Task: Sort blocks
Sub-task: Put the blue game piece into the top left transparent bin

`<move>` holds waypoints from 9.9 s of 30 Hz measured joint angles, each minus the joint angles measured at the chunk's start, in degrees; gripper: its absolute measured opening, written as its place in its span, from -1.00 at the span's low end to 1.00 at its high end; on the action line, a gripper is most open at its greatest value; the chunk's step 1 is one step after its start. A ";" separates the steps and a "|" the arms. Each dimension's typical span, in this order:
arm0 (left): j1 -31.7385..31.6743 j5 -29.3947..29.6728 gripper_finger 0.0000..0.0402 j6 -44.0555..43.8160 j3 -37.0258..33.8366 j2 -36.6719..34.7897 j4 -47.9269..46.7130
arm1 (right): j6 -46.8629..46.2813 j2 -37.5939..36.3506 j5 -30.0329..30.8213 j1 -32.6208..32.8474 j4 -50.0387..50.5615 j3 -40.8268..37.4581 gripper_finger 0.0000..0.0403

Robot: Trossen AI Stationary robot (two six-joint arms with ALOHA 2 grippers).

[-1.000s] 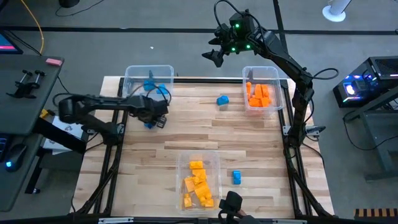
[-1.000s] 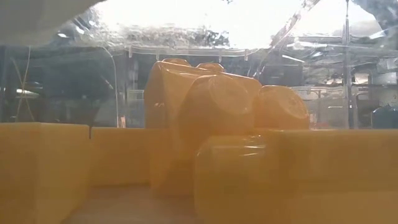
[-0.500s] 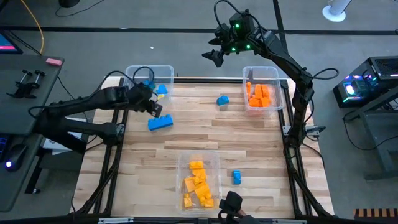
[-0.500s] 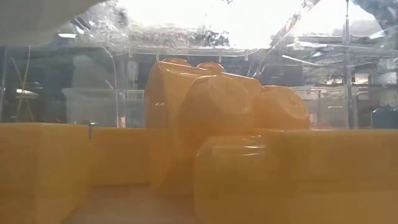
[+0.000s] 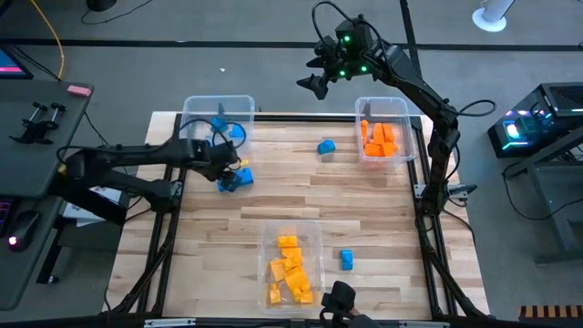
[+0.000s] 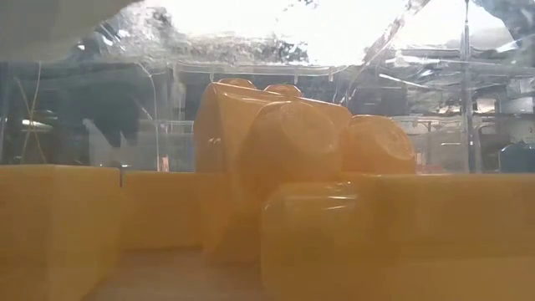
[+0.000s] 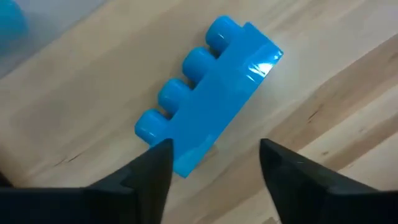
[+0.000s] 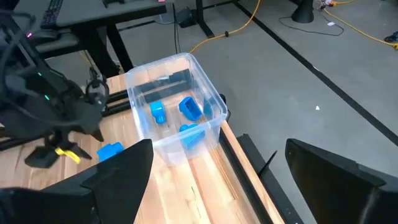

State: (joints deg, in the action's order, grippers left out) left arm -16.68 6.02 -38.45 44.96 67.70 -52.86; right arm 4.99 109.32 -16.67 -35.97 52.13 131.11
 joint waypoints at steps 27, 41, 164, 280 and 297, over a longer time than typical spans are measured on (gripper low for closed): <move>24.65 28.08 -1.00 -66.31 -0.17 20.40 3.03 | -1.53 0.00 0.00 0.00 0.84 0.00 0.80; 26.21 27.73 -1.00 -76.56 -0.15 27.78 3.99 | -2.16 0.00 0.00 0.00 1.86 0.00 0.80; 10.73 14.97 -1.00 -24.93 4.46 27.53 47.22 | -6.71 -10.71 1.16 12.85 2.45 -45.26 -0.99; 13.46 4.68 -1.00 -0.43 -9.33 28.52 65.50 | 0.08 0.26 10.39 25.38 -54.52 -68.50 -0.98; 9.75 3.80 -1.00 10.41 -6.95 35.34 69.92 | 4.50 4.52 6.26 24.71 -51.36 -68.59 -1.00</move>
State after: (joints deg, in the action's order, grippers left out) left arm -6.93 9.82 -28.04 38.02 103.04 17.05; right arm 9.49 113.84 -10.40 -11.26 0.77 62.52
